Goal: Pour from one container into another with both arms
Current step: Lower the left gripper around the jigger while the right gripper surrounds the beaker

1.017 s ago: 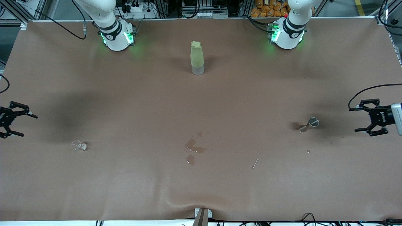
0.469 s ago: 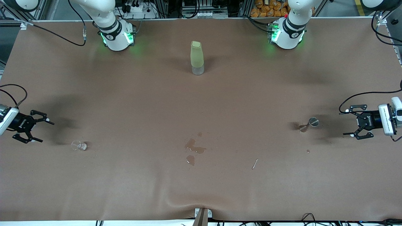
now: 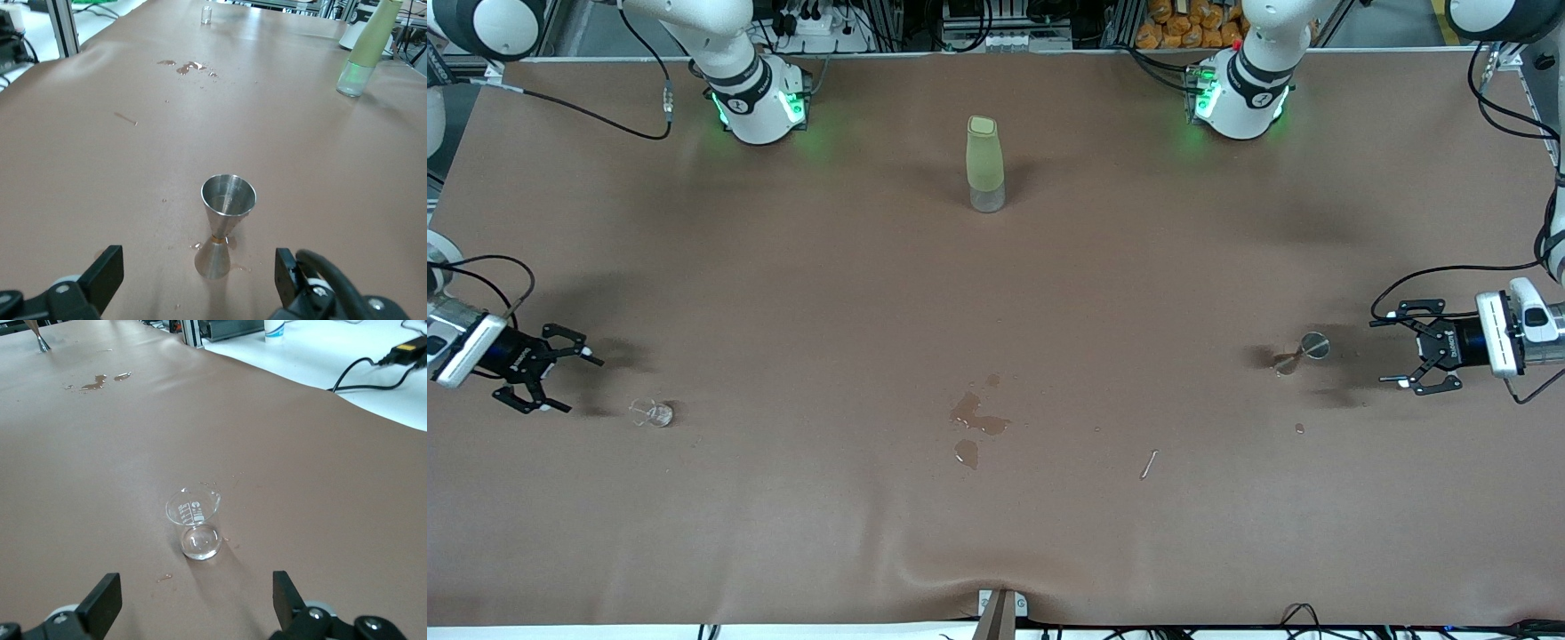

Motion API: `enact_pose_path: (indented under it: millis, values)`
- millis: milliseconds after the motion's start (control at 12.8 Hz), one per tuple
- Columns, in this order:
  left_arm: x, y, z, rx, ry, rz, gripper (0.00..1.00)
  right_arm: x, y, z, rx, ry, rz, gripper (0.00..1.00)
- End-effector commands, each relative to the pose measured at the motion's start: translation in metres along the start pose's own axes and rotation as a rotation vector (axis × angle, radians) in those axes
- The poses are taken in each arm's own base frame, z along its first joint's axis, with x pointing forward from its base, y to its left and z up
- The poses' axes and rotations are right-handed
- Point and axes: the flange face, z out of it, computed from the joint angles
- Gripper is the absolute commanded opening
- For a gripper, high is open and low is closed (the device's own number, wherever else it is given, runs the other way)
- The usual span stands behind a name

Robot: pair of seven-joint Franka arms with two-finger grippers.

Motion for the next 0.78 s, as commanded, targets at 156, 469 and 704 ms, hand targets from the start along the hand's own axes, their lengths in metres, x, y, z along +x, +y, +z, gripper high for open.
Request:
enact_pose_path:
  millis: [156, 469, 704]
  values:
    - [-0.027, -0.004, 0.057, 0.021, 0.171, 0.161, 0.94, -0.042, -0.007, 0.031, -0.023, 0.161, 0.010, 1.00]
    - [-0.038, 0.002, 0.067, 0.030, 0.196, 0.251, 0.86, -0.040, -0.006, 0.047, -0.063, 0.237, -0.001, 1.00]
    - [-0.048, 0.005, 0.073, 0.031, 0.208, 0.270, 0.85, -0.037, -0.004, 0.056, -0.095, 0.270, -0.046, 1.00]
